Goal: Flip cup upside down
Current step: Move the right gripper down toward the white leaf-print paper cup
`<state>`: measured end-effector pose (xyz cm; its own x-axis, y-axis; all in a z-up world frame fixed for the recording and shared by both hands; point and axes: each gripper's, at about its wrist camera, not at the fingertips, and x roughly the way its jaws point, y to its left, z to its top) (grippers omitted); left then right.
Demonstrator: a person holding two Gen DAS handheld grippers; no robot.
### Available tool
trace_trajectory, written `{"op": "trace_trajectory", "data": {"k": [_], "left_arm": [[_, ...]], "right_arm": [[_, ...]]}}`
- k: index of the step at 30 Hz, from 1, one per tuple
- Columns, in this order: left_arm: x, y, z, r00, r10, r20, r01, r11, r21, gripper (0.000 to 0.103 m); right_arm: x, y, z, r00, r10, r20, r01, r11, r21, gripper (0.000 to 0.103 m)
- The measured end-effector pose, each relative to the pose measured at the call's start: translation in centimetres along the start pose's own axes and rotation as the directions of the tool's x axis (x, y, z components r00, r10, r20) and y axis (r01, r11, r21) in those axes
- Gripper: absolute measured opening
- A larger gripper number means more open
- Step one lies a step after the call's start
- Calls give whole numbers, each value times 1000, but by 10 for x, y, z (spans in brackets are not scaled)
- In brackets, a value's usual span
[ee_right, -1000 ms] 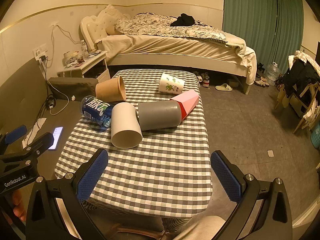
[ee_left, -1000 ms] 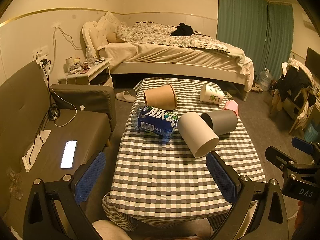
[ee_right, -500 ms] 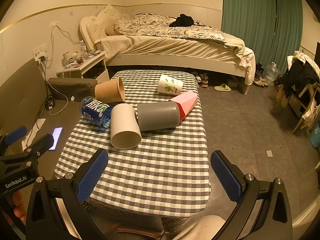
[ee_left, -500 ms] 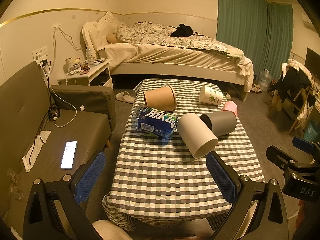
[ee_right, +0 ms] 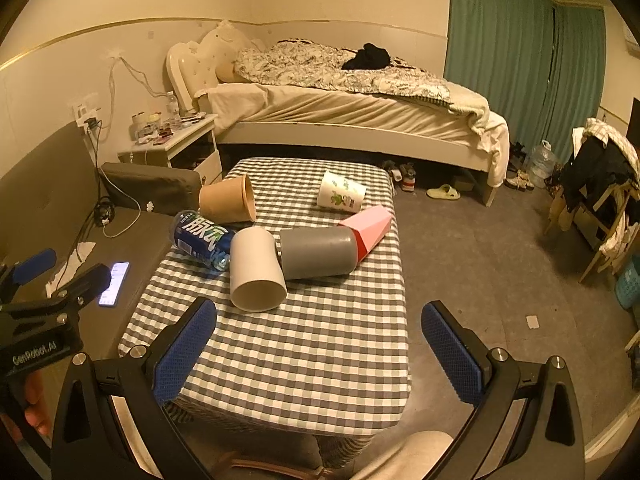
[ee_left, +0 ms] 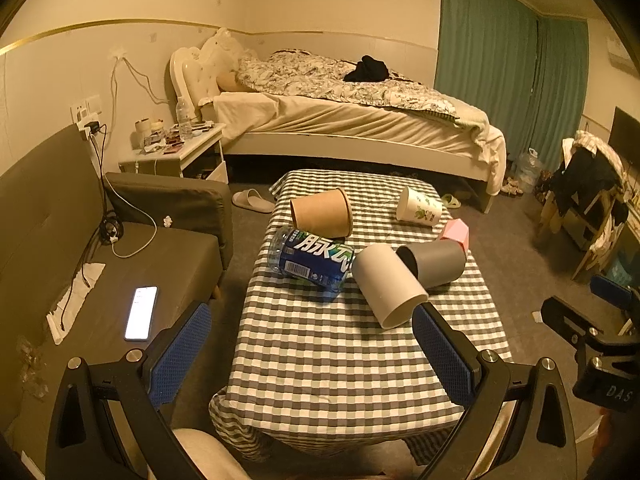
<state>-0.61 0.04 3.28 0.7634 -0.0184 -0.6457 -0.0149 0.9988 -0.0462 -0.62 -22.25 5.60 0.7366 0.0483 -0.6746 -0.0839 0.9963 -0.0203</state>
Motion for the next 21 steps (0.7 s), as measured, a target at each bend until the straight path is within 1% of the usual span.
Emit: {"op": "trace_trajectory", "data": {"k": [5,10,15,19,21], "left_arm": [[6,-1,13,1000,10,-7,-10,1000,-1,103],[34,-2,31,999,31,-30,-32,999,-17,103],[75,-5,49,996,64,-66,-66,997,-29,103],[116,-13,64,991,84,-105,-86,996,-19,103],[135,-17,70,989,91,-120,-93,996,-14,103]], "right_arm": [[-3,-9,11,1000,9,1,-8,1000,-30,103],[16,-22,38,999,36,-20,-38,996,-78,103],[64,-38,78,997,51,-63,-60,987,-147,103],[118,-48,110,993,35,-114,-58,976,-208,103],[149,-52,124,988,32,-152,-68,968,-240,103]]}}
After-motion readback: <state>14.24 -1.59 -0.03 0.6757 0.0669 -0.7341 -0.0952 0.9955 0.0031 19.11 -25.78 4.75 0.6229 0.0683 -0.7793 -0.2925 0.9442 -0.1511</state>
